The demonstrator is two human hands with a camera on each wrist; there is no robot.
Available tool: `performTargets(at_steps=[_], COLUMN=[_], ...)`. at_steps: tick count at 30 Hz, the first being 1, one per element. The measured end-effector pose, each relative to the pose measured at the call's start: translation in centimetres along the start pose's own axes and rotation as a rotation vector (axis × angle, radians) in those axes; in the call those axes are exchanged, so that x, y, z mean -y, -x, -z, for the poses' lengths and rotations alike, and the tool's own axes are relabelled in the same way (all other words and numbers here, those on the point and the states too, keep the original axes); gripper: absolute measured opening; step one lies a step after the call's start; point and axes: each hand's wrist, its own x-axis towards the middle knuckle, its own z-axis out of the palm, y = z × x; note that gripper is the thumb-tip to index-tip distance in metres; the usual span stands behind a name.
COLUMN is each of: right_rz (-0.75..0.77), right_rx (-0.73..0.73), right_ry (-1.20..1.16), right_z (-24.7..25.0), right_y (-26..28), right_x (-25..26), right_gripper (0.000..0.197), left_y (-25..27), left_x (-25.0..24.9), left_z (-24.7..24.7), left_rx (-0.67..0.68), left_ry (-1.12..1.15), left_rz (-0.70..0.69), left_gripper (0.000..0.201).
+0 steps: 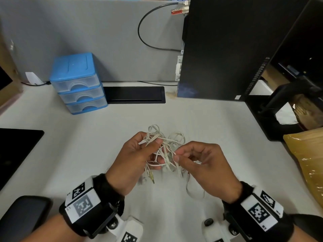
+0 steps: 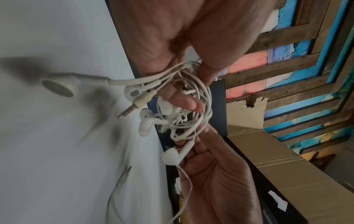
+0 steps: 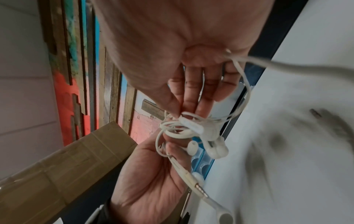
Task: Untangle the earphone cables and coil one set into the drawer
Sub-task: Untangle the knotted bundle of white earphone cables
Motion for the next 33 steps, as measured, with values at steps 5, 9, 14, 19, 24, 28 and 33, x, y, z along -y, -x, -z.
performTargets(at_steps=[5, 9, 14, 19, 24, 28, 33], right_rz=[-0.039, -0.047, -0.028, 0.000, -0.006, -0.027, -0.056], right_rx=[-0.006, 0.011, 0.036, 0.049, 0.087, 0.113, 0.146], right_ry=[-0.105, -0.091, -0.097, -0.145, -0.250, -0.304, -0.335], right_z=[0.2, 0.3, 0.1, 0.0, 0.4, 0.4, 0.1], right_y=[-0.1, 0.0, 0.3, 0.4, 0.3, 0.2, 0.4], right_x=[0.3, 0.9, 0.9, 1.2, 1.3, 1.3, 1.5], right_gripper=[0.005, 0.007, 0.007, 0.008, 0.008, 0.005, 0.006], left_y=[0.1, 0.0, 0.0, -0.2, 0.0, 0.2, 0.3], left_x=[0.5, 0.5, 0.2, 0.3, 0.2, 0.2, 0.3], left_z=[0.3, 0.4, 0.3, 0.3, 0.3, 0.2, -0.1], left_rx=[0.060, 0.056, 0.047, -0.001, -0.003, 0.030, 0.019], left_ry=[-0.071, -0.107, -0.073, -0.042, -0.030, -0.054, -0.047], left_rz=[0.058, 0.042, 0.003, -0.028, -0.022, -0.002, -0.004], left_gripper=[0.058, 0.058, 0.061, 0.060, 0.050, 0.048, 0.039])
